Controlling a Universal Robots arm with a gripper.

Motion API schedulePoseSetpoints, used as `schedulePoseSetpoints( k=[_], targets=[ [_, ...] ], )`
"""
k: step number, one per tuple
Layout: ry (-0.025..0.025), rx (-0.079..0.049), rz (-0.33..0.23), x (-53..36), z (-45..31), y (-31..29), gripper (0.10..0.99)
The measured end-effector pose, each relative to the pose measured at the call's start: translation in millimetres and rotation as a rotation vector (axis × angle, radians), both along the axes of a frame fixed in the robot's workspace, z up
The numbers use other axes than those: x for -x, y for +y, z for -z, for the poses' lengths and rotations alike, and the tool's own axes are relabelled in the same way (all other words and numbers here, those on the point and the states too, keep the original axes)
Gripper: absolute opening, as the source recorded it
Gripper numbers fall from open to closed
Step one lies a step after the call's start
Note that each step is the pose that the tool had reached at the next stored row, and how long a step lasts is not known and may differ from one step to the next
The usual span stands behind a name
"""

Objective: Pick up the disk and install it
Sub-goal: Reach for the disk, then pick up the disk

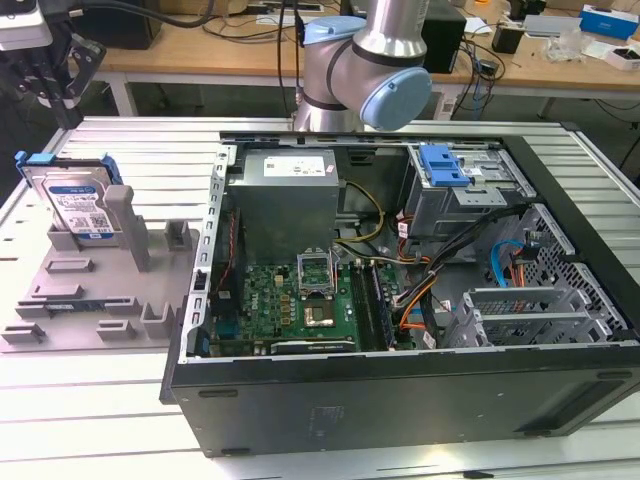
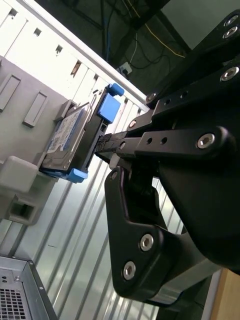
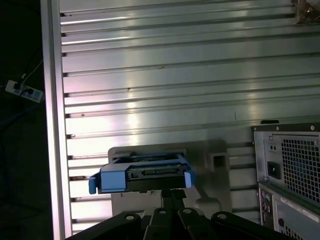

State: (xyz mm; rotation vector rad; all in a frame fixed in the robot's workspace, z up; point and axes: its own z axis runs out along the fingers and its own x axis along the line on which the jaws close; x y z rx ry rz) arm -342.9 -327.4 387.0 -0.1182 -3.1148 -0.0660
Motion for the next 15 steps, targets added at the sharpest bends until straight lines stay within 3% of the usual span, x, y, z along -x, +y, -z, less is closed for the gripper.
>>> schedulePoseSetpoints(
  k=[15],
  targets=[
    [0.0121, 0.0, 0.0, 0.0, 0.1, 0.0, 0.106]
  ],
)
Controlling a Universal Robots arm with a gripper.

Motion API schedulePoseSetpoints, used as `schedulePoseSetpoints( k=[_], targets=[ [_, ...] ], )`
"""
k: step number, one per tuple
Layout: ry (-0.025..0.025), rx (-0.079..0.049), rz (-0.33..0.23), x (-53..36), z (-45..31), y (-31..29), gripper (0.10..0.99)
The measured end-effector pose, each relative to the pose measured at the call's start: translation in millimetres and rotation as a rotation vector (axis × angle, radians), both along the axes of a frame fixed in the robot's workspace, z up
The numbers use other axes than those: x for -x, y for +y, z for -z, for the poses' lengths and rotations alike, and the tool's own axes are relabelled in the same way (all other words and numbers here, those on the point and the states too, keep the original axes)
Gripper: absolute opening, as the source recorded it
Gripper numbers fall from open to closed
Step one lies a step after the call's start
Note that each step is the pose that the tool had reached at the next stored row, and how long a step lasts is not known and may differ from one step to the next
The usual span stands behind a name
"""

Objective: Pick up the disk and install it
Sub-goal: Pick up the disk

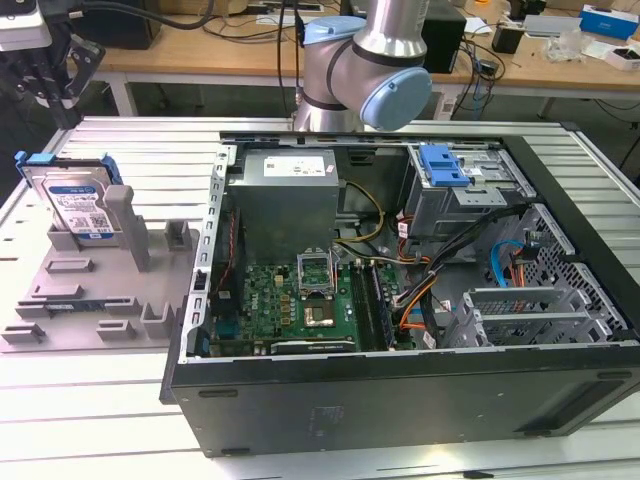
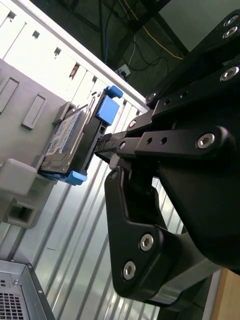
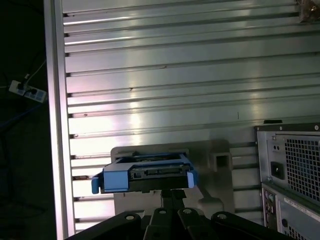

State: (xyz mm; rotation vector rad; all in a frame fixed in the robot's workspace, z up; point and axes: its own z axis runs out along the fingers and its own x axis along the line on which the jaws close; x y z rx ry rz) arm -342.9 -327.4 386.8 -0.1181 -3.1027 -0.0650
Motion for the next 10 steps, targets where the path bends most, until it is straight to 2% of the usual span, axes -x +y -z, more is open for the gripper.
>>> schedulePoseSetpoints(
  k=[6, 8, 10],
  targets=[
    [0.0012, 0.0, -0.012, 0.0, 0.0, 0.0, 0.106],
    [0.0011, 0.0, -0.047, -0.1, 0.1, 0.0, 0.106],
    [0.0012, 0.0, -0.106, 0.0, 0.1, 0.0, 0.106]
  ],
)
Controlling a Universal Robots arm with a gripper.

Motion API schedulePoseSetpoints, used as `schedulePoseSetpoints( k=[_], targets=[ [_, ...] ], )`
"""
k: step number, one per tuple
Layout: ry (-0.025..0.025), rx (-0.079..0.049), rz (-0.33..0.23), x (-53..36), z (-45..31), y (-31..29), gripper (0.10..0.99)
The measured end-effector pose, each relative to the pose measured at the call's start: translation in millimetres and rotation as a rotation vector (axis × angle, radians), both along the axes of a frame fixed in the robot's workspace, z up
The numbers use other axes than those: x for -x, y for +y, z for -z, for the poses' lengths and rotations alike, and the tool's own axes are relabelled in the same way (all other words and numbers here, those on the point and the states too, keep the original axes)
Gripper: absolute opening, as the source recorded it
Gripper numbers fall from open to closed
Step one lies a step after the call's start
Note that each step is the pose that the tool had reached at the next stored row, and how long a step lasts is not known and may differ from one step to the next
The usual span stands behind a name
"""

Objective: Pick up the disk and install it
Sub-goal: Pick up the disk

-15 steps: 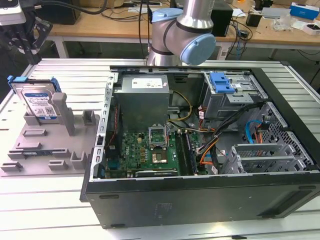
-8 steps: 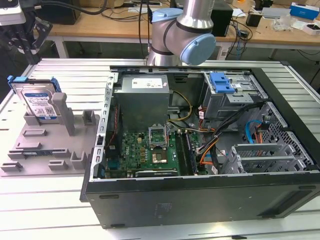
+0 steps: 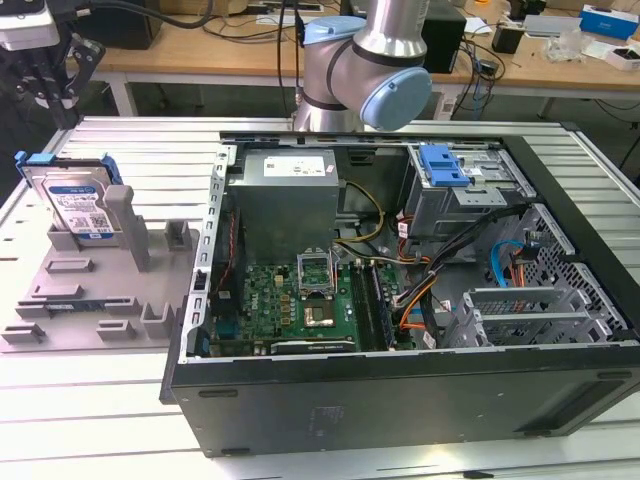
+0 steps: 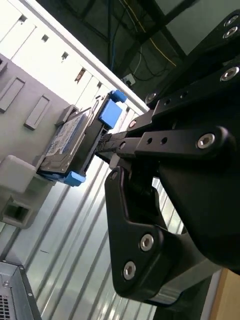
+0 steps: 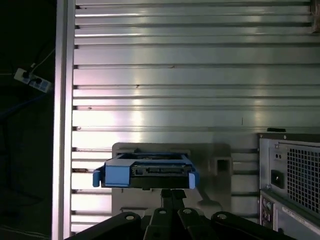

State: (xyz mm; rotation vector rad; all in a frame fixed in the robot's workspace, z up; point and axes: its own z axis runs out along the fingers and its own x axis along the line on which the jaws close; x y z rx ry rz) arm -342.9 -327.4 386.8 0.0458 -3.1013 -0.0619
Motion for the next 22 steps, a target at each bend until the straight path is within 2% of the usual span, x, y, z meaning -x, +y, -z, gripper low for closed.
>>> schedulePoseSetpoints(
  k=[5, 6, 10, 20, 22],
  targets=[
    [0.0, 0.0, -0.135, 0.0, 0.3, 0.0, 0.106],
    [-0.0001, 0.0, -0.182, 0.0, 0.4, 0.0, 0.106],
    [0.0, 0.0, -0.298, 0.0, 0.9, 0.0, 0.106],
    [-0.0001, 0.0, -0.521, 0.0, 2.3, 0.0, 0.106],
    [-0.0001, 0.0, -0.597, 0.0, 3.1, 0.0, 0.106]
  ],
)
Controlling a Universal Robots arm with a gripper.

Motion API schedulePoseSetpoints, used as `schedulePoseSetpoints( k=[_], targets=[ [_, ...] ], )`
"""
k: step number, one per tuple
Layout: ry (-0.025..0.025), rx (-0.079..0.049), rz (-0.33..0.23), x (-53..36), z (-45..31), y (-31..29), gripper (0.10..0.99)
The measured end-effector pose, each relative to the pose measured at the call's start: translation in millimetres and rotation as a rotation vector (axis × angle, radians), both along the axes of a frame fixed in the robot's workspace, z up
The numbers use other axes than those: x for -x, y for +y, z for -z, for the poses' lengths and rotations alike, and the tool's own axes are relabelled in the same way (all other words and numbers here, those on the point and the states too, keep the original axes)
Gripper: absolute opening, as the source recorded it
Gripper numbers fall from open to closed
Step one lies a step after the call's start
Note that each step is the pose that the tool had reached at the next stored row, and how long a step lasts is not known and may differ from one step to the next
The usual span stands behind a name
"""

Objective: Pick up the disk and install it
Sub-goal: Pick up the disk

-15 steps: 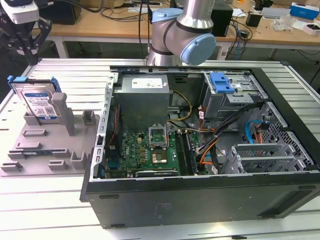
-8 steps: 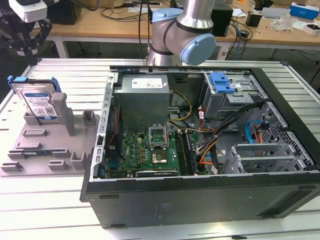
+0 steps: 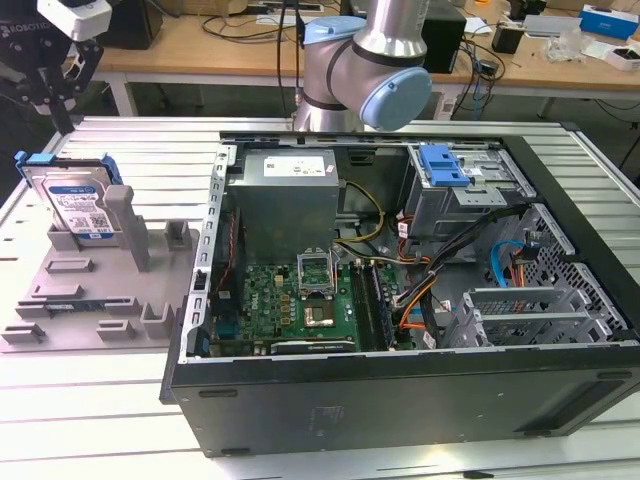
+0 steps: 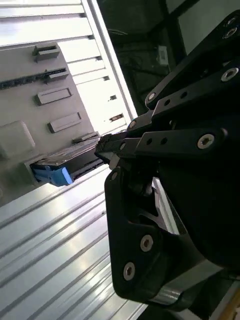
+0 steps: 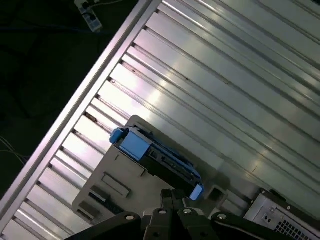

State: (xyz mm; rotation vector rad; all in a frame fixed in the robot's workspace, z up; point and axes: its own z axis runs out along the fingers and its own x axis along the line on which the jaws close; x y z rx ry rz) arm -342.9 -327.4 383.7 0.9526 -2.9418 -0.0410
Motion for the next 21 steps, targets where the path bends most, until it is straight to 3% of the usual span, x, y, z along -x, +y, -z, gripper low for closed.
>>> schedulePoseSetpoints(
  k=[6, 16, 21],
  targets=[
    [0.0, 0.0, -0.207, 0.0, 1.8, 0.0, 0.106],
    [0.0002, 0.0, -0.462, 0.0, 4.2, 0.0, 0.106],
    [-0.0038, 0.001, -0.57, 0.0, 5.8, 0.0, 0.106]
  ],
)
